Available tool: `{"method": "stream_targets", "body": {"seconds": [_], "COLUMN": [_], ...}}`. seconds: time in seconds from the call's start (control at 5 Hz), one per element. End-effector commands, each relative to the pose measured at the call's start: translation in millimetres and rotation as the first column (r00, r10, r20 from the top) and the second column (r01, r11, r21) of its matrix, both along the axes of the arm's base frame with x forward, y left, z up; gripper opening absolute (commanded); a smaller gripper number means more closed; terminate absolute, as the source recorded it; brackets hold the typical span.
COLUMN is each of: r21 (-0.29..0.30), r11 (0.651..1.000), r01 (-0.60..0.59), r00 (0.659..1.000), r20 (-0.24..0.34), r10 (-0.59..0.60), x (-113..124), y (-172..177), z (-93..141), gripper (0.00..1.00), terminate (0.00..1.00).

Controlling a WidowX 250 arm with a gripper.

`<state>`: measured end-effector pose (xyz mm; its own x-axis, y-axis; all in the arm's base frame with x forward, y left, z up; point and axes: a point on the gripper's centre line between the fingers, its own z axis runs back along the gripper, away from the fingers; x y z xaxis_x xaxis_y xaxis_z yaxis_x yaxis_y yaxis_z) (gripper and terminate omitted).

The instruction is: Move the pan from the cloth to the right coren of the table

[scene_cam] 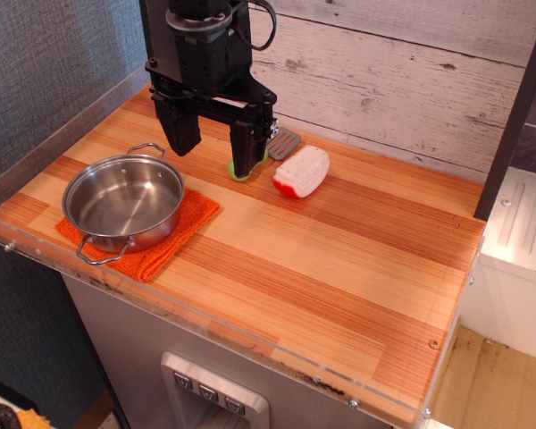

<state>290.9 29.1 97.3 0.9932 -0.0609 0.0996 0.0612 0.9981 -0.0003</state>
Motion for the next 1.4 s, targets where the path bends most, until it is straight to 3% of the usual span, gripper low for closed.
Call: {"method": "stream_targets", "body": {"seconds": [0.0, 0.4, 0.6, 1.0, 1.2], "r21": [0.0, 0.016, 0.053, 0.075, 0.071], "r11": [1.0, 0.994, 0.99, 0.993, 0.995], "r01": [0.0, -0.107, -0.128, -0.095, -0.066], "r00": [1.0, 0.993, 0.988, 0.983, 0.986], "r20": [0.0, -0.055, -0.077, -0.152, -0.149], "r10": [0.0, 0.108, 0.132, 0.105, 0.076], "x": [0.0, -15.9, -25.1, -32.2, -30.2], "y": [0.0, 48.2, 66.5, 50.3, 39.2], "z": [0.0, -19.9, -29.1, -62.4, -65.8], "gripper": [1.0, 1.0, 1.0, 1.0, 1.0], "terminate": [0.0, 0.0, 0.0, 0.0, 0.0]}}
